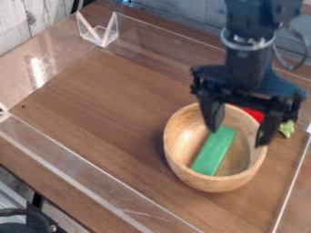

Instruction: Remove the green block from the brown bowl and put it on the table

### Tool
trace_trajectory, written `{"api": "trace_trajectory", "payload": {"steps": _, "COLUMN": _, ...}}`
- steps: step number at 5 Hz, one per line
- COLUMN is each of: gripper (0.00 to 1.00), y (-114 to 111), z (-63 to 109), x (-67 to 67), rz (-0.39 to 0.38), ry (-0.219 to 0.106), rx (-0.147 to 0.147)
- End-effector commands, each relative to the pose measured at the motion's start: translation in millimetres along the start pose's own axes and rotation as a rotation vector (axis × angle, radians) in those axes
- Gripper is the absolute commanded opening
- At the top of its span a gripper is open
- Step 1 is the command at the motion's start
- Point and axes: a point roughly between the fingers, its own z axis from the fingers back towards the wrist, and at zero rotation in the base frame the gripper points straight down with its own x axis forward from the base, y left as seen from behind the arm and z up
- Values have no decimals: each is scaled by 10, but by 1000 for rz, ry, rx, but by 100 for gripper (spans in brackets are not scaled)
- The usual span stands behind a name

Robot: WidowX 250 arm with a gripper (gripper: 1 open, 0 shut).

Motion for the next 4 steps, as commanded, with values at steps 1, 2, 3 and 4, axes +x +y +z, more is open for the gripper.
{"api": "trace_trajectory", "payload": {"steps": 1, "gripper": 100, "y": 2, "z": -70, "x": 27, "rz": 3, "ry": -34, "rx": -23}}
{"api": "trace_trajectory", "payload": {"steps": 2, "gripper": 0, "y": 47, "z": -204, "x": 34, "rz": 15, "ry": -28, "rx": -24}}
{"api": "trace_trajectory", "payload": {"steps": 3, "gripper": 0, "y": 100, "z": -162, "x": 86, "rz": 103, "ry": -47, "rx": -8}}
{"api": "trace_trajectory", "payload": {"steps": 4, "gripper": 0, "y": 126, "z": -100, "x": 134, "rz": 182, "ry": -60, "rx": 12}}
